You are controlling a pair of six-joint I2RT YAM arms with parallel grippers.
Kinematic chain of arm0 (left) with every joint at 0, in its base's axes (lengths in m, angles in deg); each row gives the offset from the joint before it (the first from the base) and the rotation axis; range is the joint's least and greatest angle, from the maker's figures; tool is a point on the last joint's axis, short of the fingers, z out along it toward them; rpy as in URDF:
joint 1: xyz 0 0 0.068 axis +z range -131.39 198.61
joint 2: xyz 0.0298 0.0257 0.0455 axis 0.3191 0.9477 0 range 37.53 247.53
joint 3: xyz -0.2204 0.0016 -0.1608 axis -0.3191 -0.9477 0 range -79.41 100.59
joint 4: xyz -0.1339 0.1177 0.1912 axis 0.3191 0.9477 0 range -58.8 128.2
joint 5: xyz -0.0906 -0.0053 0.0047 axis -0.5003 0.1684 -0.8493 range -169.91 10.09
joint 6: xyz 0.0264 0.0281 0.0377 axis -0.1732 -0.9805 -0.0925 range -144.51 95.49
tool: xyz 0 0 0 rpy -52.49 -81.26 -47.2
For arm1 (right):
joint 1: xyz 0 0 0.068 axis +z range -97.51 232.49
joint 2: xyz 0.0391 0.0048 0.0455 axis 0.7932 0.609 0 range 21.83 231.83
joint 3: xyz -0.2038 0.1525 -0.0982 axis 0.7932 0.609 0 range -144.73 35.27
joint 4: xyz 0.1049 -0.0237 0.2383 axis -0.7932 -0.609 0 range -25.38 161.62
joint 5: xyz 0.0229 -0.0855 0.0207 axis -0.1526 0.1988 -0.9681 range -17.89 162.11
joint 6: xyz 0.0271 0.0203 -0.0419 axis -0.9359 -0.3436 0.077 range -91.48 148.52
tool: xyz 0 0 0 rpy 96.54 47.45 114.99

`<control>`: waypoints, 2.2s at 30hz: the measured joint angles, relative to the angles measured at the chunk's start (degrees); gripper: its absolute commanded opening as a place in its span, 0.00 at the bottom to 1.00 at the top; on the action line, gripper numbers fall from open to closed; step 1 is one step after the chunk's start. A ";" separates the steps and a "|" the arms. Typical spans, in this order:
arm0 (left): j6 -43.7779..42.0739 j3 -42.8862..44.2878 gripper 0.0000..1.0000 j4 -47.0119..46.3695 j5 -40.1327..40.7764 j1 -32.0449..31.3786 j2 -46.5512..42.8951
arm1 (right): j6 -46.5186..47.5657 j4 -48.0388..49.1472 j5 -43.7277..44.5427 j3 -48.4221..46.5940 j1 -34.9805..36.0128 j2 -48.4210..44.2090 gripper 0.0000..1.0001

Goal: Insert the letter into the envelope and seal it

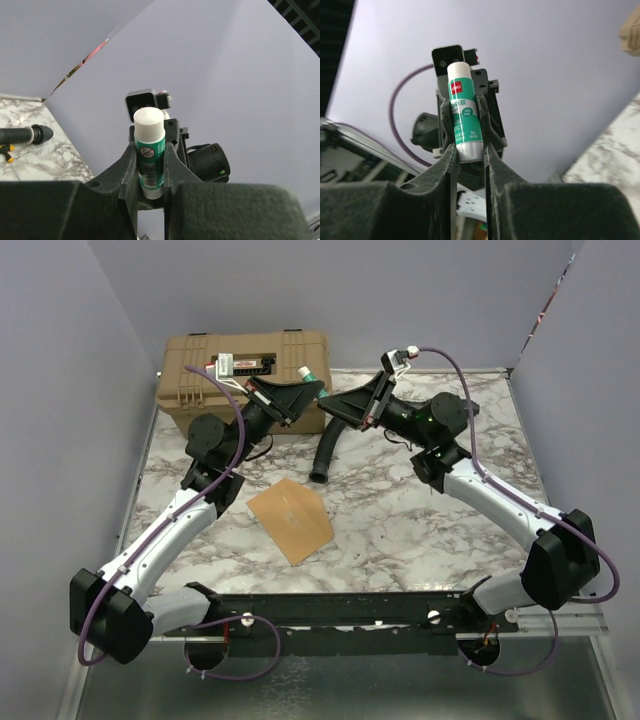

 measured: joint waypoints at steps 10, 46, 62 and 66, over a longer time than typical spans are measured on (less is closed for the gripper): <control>-4.68 -2.40 0.00 -7.41 0.20 -0.35 0.48 | -35.58 21.81 8.13 8.85 2.10 4.24 0.12; -3.30 1.84 0.00 2.84 2.10 -0.20 2.82 | 80.63 -17.81 17.73 -2.56 9.05 -9.16 0.45; -3.34 2.27 0.00 4.39 2.40 -0.15 2.91 | 82.79 -17.57 22.49 -2.56 9.79 -5.90 0.05; -3.54 2.34 0.00 4.35 2.47 -0.11 2.91 | 79.91 -17.49 22.93 -2.56 9.81 -5.90 0.00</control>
